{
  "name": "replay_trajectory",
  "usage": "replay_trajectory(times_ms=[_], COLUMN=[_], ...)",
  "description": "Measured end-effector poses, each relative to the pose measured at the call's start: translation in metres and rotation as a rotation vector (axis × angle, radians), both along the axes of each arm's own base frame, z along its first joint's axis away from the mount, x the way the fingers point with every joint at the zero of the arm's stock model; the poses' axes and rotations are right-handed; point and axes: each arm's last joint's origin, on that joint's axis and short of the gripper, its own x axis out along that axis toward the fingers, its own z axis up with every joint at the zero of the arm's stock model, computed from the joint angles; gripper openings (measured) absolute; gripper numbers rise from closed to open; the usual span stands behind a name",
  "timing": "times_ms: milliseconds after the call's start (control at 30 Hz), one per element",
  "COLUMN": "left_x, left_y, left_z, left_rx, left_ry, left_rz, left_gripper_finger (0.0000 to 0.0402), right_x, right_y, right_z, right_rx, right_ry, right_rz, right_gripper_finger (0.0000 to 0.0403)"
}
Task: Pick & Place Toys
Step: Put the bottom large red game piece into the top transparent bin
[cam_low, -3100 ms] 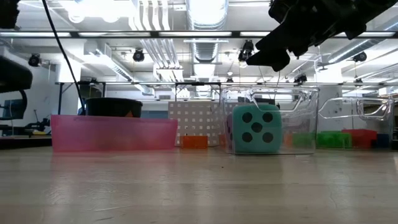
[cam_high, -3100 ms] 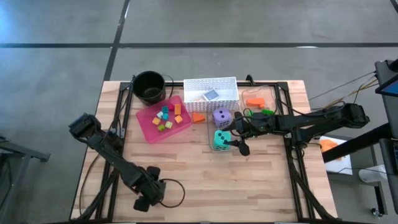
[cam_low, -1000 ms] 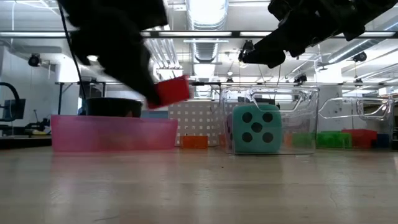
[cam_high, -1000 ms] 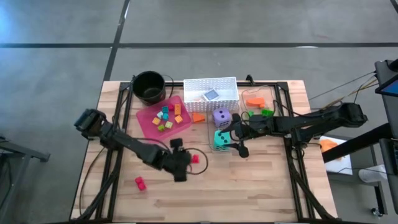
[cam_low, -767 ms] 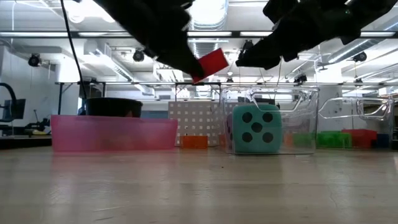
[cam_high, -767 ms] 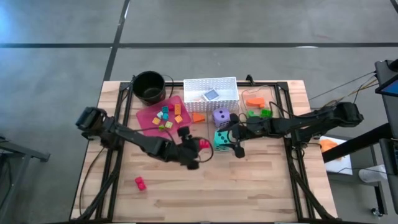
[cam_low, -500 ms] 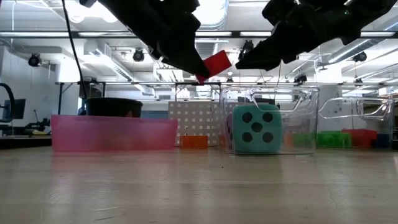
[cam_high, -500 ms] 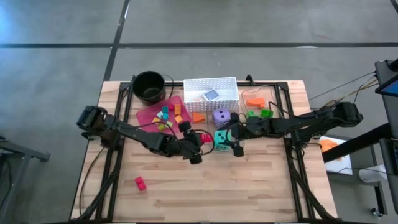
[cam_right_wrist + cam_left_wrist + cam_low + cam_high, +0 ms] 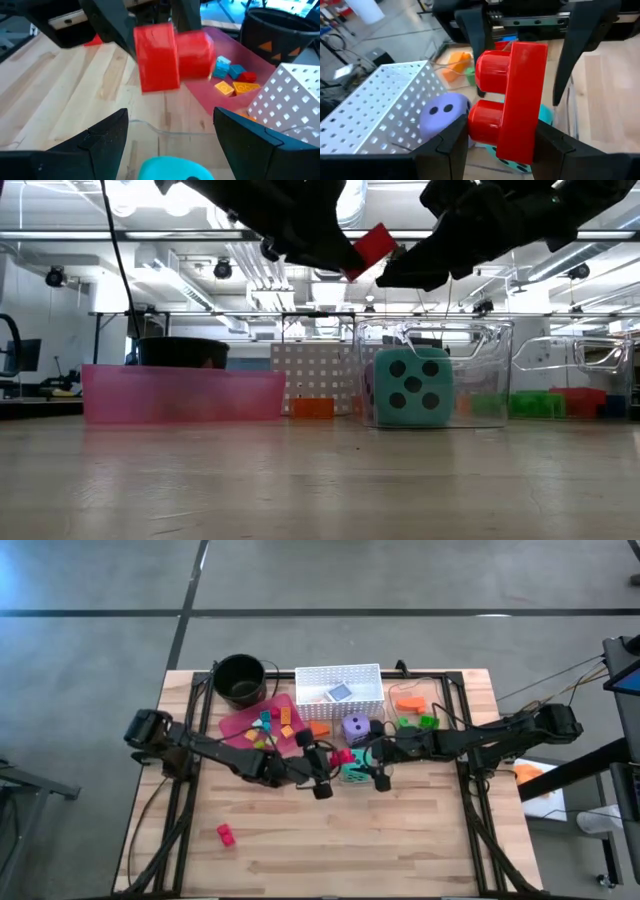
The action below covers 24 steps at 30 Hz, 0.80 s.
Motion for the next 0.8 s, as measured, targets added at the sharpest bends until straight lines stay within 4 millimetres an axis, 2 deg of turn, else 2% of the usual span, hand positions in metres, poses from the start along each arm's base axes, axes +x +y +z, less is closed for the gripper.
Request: replay_trajectory(times_ms=[200, 800], left_x=[0.002, 0.004], left_y=[0.007, 0.007], left_z=[0.0, 0.002], left_rx=[-0.025, -0.031], left_ry=[-0.009, -0.037], left_rz=[-0.015, -0.015], left_gripper_finger=[0.0164, 0.0164], right_x=[0.001, 0.004], right_y=[0.0, 0.0], right_z=[0.002, 0.014], right_rx=[0.008, 0.043], right_ry=[-0.023, -0.148], right_rz=[-0.003, -0.011], right_gripper_finger=[0.0293, 0.0293])
